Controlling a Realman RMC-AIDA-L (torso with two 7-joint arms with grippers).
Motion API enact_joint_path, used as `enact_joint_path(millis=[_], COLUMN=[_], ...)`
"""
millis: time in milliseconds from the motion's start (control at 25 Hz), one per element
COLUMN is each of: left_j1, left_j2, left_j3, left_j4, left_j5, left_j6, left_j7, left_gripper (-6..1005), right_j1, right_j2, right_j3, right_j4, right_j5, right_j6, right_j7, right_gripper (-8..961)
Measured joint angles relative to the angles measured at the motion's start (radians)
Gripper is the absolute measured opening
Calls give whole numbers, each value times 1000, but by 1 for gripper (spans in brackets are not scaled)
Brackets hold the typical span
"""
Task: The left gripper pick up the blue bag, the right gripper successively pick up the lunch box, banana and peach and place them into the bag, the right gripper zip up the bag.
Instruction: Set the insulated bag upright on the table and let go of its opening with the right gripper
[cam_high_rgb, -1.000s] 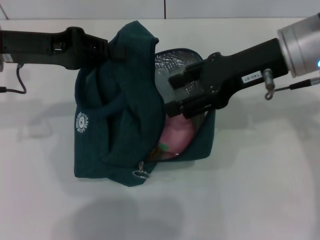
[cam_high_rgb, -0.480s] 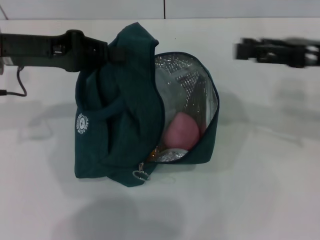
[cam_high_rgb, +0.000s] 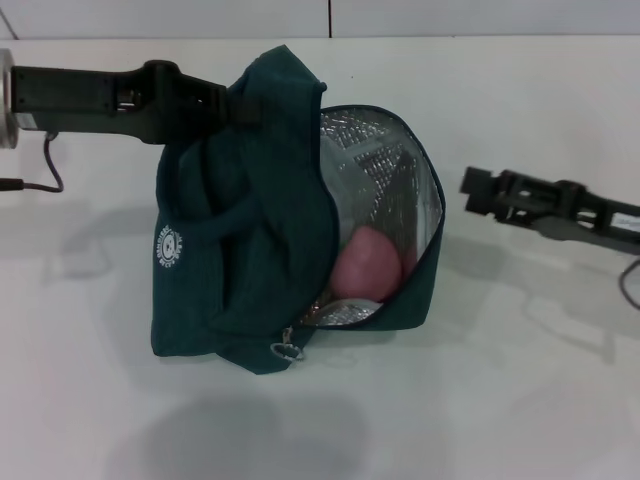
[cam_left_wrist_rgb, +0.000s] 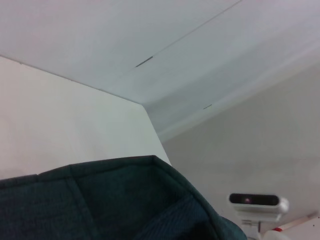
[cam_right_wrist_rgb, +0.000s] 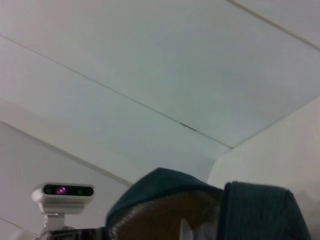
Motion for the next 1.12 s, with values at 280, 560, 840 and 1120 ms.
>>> enact_joint_path(millis=[280, 560, 840, 1120], left_j1=[-2, -3, -8, -15], left_j2=[-7, -8, -8, -8], left_j3=[2, 3, 3, 10], left_j4=[0, 0, 0, 0], left_j5=[0, 0, 0, -4], left_j6=[1, 11, 11, 25], left_j7=[0, -1, -3, -21], left_gripper=[41, 41, 41, 41], right_j1=[67, 83, 86, 68], right_j2=[13, 14, 14, 3], right_j3=[-93, -125, -125, -114], right_j4=[42, 31, 39, 23], right_j5=[5, 7, 9, 73], right_j6=[83, 57, 57, -14], right_j7=[-8, -33, -39, -61], right_gripper=[734, 704, 424, 271])
